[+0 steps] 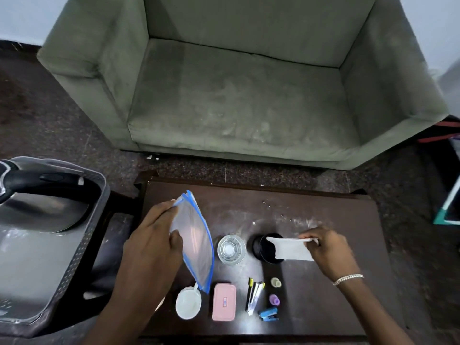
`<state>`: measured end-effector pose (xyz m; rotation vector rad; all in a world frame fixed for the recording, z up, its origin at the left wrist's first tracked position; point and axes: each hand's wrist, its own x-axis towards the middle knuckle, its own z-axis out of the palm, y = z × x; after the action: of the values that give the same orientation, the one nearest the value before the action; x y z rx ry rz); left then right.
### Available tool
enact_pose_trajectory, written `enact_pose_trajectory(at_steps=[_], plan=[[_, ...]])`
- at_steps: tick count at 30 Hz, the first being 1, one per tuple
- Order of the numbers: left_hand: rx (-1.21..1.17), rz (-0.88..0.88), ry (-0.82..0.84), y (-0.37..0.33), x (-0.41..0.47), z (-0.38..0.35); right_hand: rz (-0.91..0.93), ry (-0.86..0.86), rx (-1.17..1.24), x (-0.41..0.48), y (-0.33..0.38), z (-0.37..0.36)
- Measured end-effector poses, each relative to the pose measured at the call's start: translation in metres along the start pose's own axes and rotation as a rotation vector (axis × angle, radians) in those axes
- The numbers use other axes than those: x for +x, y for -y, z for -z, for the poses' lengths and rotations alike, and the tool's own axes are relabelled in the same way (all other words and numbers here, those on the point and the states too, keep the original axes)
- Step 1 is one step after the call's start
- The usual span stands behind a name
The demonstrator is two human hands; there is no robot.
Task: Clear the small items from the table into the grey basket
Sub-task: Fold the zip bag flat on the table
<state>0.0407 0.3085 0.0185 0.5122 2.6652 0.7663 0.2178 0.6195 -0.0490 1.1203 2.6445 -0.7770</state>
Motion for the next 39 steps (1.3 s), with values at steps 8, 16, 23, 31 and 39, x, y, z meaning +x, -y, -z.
enact_pose_trajectory(at_steps=[8, 16, 23, 31, 39], plan=[[-0.044, 0.002, 0.015, -0.008, 0.001, -0.003, -0.097, 0.086, -0.065, 0.025, -0.005, -0.051], [-0.113, -0.021, -0.006, -0.012, 0.000, -0.005, -0.143, 0.095, -0.067, 0.031, -0.002, -0.080], [-0.184, -0.042, -0.029, -0.020, 0.001, -0.003, 0.118, -0.247, 0.189, -0.017, 0.048, -0.019], [-0.316, -0.011, -0.136, -0.034, 0.002, -0.009, 0.528, -0.153, -0.102, -0.097, 0.151, -0.025], [-0.818, -0.024, -0.098, 0.004, 0.033, -0.001, 0.485, -0.031, 0.231, -0.049, 0.144, 0.005]])
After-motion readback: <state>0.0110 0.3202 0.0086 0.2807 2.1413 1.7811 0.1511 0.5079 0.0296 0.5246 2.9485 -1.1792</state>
